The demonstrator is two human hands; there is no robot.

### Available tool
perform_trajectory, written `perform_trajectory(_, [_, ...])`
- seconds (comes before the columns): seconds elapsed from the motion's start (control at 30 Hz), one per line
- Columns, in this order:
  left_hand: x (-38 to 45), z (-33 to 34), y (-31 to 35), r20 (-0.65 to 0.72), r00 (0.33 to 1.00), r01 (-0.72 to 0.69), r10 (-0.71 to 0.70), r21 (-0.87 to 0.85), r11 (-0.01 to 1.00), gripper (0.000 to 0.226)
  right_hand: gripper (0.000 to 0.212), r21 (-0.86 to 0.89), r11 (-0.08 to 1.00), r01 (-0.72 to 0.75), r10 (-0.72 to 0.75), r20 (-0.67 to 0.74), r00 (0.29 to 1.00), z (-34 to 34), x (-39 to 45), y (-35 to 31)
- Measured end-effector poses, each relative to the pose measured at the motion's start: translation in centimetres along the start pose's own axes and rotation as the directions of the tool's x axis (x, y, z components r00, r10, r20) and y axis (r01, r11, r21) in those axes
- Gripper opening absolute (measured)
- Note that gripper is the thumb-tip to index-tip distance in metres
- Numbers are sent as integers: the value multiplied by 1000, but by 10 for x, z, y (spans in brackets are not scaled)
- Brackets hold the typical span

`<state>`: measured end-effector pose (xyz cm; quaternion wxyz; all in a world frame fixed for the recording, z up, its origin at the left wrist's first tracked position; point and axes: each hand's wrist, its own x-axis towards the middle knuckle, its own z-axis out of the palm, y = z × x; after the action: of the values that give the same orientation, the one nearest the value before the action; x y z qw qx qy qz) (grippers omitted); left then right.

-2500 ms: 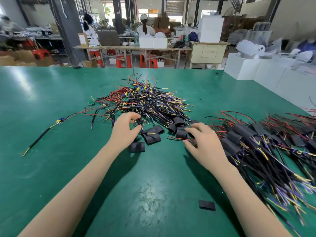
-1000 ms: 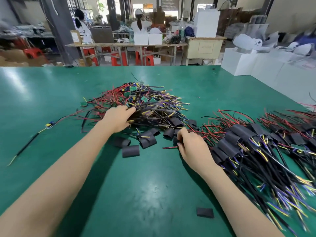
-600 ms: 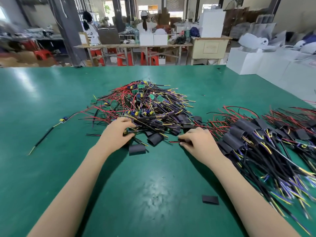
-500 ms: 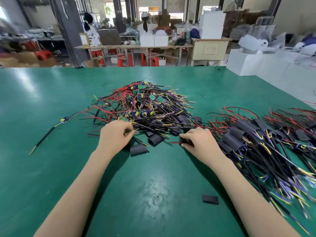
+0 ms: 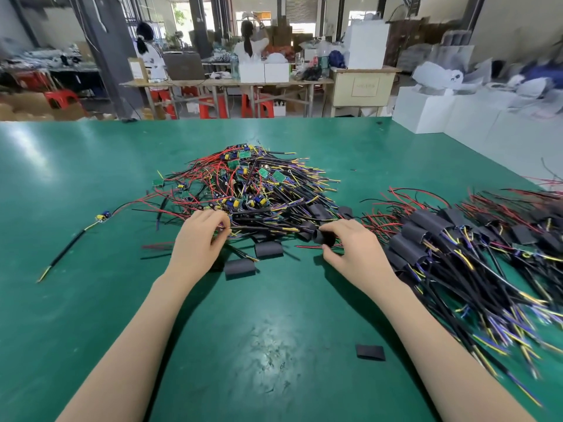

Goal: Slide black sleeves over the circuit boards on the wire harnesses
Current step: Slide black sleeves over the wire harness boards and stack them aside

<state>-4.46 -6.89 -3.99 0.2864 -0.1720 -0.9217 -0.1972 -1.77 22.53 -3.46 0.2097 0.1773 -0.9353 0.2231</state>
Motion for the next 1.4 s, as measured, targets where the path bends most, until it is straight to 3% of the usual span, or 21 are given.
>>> perform_trajectory(0.13, [-5,-19,7,-35,999,15,-26,-261,965,13,25,31,1000,2,0,-62,998,-2,-3,-2])
perform_trajectory(0.27, [-3,-40,14,79,997,26,11,-453,891,14,23,55,998,-8,14,-100,995,-5,-3,-4])
perform_trajectory(0.4, [-1,-42,17,114,993,99,-37,-611,786,10,24,109,993,46,-35,-106,994,-9,-6,-4])
perform_trajectory(0.6, [-3,-33,14,173,984,140,-41,-616,775,16,28,219,967,127,-94,-157,983,-12,-6,-11])
perform_trajectory(0.87, [-5,-33,6,188,981,158,-51,-612,775,13,29,298,947,124,-40,-273,961,-15,-8,-16])
perform_trajectory(0.93, [-6,-31,10,198,980,146,-31,-598,788,15,29,251,957,142,-73,-268,961,-18,-9,-15])
perform_trajectory(1.1, [-5,-27,16,216,976,106,25,-572,813,14,21,-132,958,254,-281,-258,924,-20,-6,-13])
perform_trajectory(1.2, [-4,-30,17,203,979,107,21,-600,793,4,18,-90,974,207,-224,-278,934,-22,-6,-13])
perform_trajectory(1.4, [-3,-31,14,167,986,105,5,-642,760,10,25,34,990,133,-119,-278,953,-23,-7,-11])
